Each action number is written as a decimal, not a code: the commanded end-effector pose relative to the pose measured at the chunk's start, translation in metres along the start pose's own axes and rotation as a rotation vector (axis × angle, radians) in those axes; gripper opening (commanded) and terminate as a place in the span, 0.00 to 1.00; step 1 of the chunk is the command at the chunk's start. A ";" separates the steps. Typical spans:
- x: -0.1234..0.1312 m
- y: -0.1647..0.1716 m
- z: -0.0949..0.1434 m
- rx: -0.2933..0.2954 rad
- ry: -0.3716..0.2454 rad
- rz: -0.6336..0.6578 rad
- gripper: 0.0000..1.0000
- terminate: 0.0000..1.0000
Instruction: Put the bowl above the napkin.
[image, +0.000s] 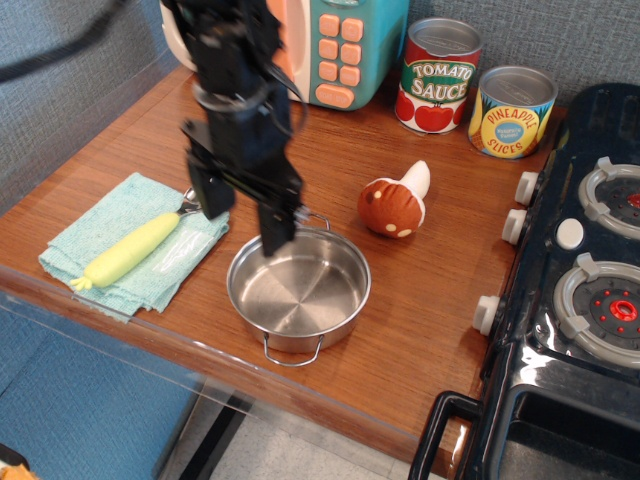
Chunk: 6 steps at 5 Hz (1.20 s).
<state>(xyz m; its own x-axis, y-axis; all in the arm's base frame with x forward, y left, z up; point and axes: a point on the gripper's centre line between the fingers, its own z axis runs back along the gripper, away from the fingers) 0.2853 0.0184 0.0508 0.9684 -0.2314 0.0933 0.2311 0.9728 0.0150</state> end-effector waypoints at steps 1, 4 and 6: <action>0.004 -0.004 -0.020 0.011 0.033 0.078 1.00 0.00; 0.002 -0.007 -0.020 0.063 0.055 0.026 0.00 0.00; 0.019 0.033 0.044 0.164 -0.048 0.020 0.00 0.00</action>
<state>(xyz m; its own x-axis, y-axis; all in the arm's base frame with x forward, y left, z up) 0.3038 0.0419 0.0761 0.9743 -0.2069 0.0889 0.1920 0.9695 0.1524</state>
